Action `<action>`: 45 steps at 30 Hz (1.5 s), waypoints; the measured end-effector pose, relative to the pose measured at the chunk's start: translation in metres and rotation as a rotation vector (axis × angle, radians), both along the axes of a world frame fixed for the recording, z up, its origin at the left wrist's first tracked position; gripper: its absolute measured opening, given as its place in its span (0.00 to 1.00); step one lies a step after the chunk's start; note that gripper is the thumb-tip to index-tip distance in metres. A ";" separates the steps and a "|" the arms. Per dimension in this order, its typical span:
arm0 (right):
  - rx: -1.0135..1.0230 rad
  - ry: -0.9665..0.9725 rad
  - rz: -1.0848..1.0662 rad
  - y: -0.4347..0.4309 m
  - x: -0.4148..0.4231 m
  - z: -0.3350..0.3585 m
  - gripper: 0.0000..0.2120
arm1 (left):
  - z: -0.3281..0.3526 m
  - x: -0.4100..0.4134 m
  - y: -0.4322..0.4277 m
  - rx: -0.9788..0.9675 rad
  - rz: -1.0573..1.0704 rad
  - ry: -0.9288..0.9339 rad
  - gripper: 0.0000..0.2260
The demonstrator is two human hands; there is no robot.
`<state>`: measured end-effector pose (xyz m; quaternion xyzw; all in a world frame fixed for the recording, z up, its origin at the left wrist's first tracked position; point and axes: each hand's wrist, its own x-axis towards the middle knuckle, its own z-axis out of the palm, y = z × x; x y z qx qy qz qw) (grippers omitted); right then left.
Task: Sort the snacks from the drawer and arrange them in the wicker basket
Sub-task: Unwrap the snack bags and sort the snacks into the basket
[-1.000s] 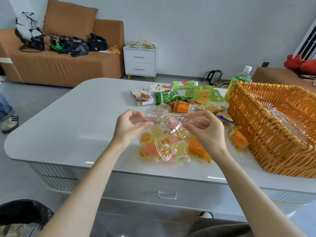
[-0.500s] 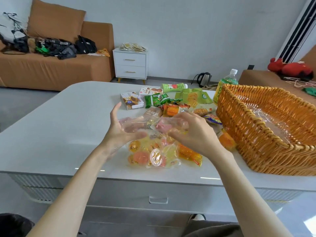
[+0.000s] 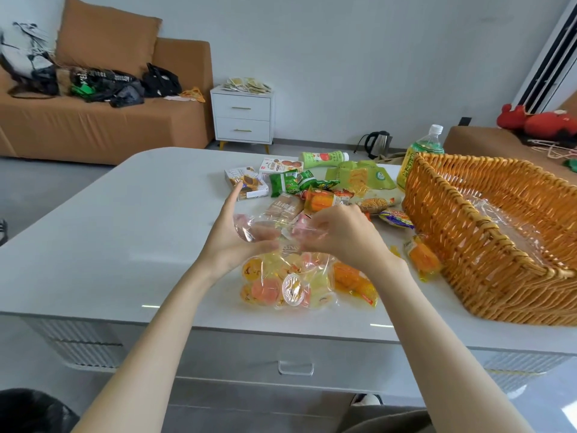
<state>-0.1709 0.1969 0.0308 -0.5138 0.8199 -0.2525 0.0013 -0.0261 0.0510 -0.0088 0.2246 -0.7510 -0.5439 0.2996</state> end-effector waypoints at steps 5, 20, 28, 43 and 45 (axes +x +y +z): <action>-0.031 -0.203 0.056 0.016 -0.027 -0.007 0.06 | 0.002 0.009 -0.007 0.106 -0.159 -0.026 0.42; 0.221 0.093 0.041 0.024 -0.011 0.015 0.25 | 0.000 0.011 -0.012 0.366 -0.329 0.031 0.16; 0.076 0.218 0.114 0.006 -0.001 0.008 0.17 | 0.011 0.003 0.006 0.247 -0.018 0.161 0.08; -0.363 0.062 -0.276 0.162 -0.057 0.135 0.15 | 0.123 -0.111 0.118 -0.006 -0.162 0.202 0.12; -0.386 0.109 -0.365 0.184 -0.073 0.148 0.15 | 0.128 -0.139 0.139 -0.021 -0.191 0.151 0.14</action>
